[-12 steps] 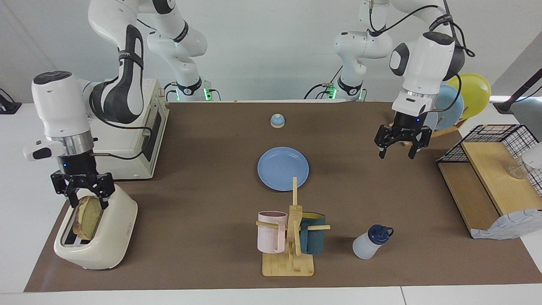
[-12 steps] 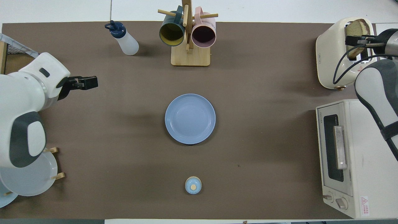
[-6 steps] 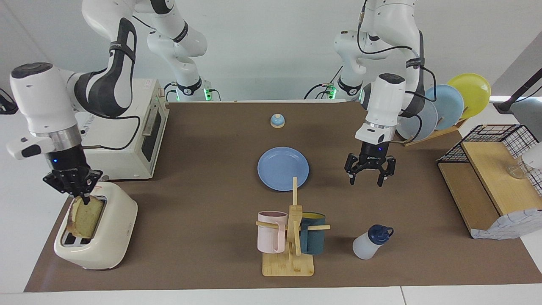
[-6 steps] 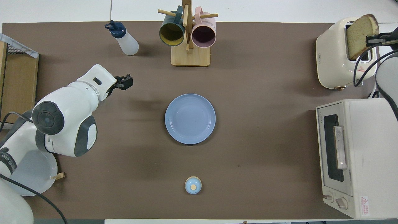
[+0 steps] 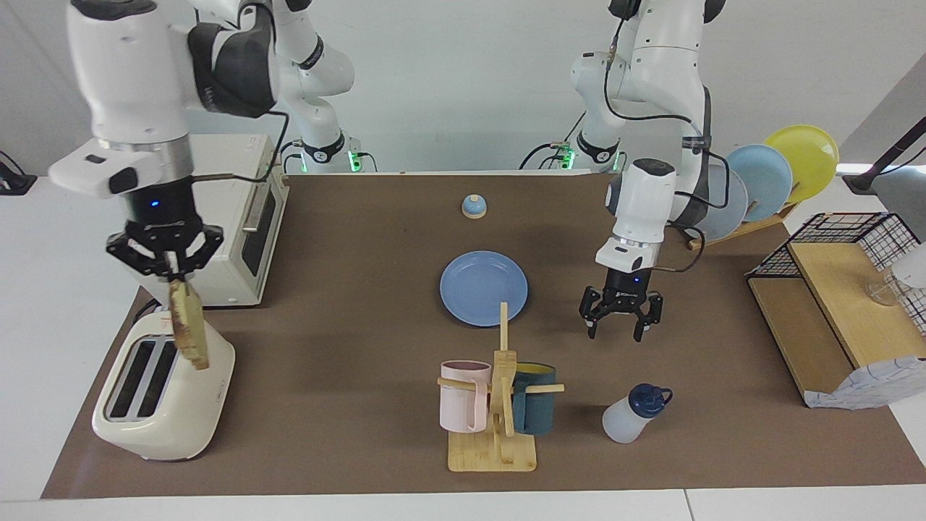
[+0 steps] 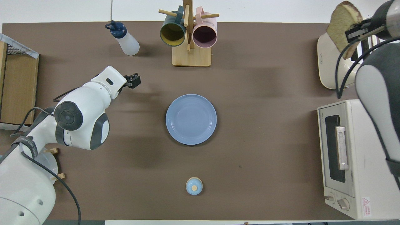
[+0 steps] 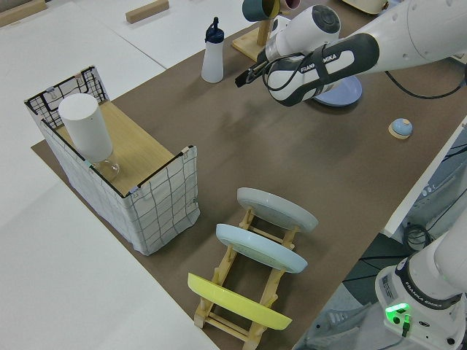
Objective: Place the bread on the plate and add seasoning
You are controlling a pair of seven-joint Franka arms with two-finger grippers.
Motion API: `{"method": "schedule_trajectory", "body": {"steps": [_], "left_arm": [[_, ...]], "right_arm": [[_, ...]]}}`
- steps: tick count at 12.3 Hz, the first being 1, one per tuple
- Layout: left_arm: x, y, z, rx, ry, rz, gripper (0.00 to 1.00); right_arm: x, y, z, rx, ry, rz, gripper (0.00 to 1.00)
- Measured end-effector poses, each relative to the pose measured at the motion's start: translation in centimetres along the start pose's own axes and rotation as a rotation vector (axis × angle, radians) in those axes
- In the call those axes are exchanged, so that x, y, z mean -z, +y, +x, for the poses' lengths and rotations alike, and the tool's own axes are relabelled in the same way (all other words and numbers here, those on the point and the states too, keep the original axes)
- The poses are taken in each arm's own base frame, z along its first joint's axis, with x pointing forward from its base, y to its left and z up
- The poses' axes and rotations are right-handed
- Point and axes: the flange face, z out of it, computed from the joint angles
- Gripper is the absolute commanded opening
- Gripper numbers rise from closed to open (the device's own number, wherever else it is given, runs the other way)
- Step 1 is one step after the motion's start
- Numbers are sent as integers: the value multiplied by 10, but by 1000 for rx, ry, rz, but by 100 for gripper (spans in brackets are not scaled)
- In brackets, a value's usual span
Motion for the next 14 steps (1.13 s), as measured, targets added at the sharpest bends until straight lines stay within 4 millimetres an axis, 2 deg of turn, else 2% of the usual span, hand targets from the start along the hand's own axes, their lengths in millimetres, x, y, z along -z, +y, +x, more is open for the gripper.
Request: {"method": "schedule_trajectory", "body": {"steps": [2,5,9,11,13,14], "left_arm": [[-16,-4,11,25,41,45,100],[-32,10,27,41,89,71,100],[-57,19,46,55,124,83,100],[-63,16,55,58,142,92,100],[-65,11,63,62,151,99,100],[-66,9,67,63,151,104,100]], "right_arm": [[10,-53,11,-54,12,80,0],[-10,-118,6,-262,-6,224,0],[-30,-266,-5,-431,-3,319,0],[-44,-324,-17,-517,11,360,0],[-68,-369,-34,-552,13,387,0],[-81,-379,-38,-554,19,393,0]]}}
